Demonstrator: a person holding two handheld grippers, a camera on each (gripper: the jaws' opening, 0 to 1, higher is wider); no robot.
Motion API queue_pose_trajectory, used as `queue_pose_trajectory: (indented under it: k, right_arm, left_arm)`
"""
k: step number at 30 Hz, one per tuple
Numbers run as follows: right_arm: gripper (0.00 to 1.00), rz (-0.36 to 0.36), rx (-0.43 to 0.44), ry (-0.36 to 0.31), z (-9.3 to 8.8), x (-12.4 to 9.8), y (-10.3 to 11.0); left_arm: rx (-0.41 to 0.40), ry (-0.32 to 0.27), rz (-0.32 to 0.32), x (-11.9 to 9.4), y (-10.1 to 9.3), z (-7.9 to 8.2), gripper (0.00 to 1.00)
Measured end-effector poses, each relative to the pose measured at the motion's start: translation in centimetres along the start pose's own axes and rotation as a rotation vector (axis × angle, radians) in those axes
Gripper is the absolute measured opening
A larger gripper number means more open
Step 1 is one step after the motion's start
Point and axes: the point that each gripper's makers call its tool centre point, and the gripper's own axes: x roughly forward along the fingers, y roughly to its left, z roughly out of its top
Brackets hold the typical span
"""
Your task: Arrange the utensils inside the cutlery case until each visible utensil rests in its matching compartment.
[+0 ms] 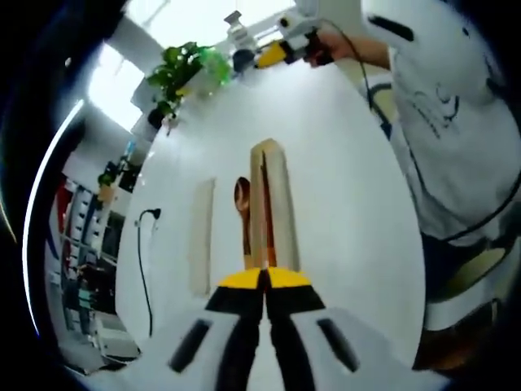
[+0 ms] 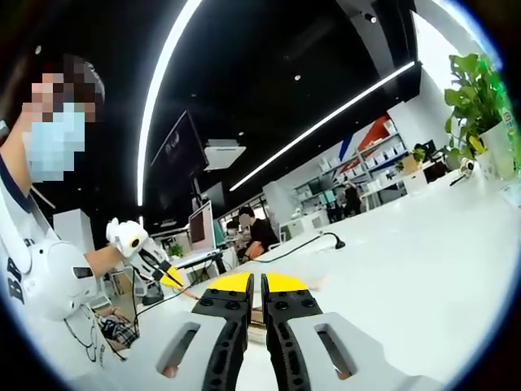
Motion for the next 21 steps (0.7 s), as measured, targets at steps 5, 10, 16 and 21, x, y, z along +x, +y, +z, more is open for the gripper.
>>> queue_pose_trajectory:
  k: [5, 10, 16, 21]
  right_arm:
    - [0.03, 0.01, -0.001, 0.017, -0.5, 0.5, 0.4]
    - [0.03, 0.006, -0.04, 0.028, -0.1, 0.3, 0.8]
    - [0.03, -0.011, -0.019, 0.025, -0.4, 0.1, 0.0]
    - [0.03, 0.0, -0.002, 0.031, -1.1, 0.7, 0.0]
  left_arm:
    - [-0.059, -0.046, -0.072, 1.7, -1.1, -0.2, 0.0]
    - [-0.083, -0.012, -0.057, 3.4, 0.0, -2.8, 0.0]
    - [-0.2, -0.037, 0.05, 1.3, 3.1, -4.5, 0.0]
    - [-0.417, -0.008, 0.108, 1.0, 3.1, -8.4, 0.0]
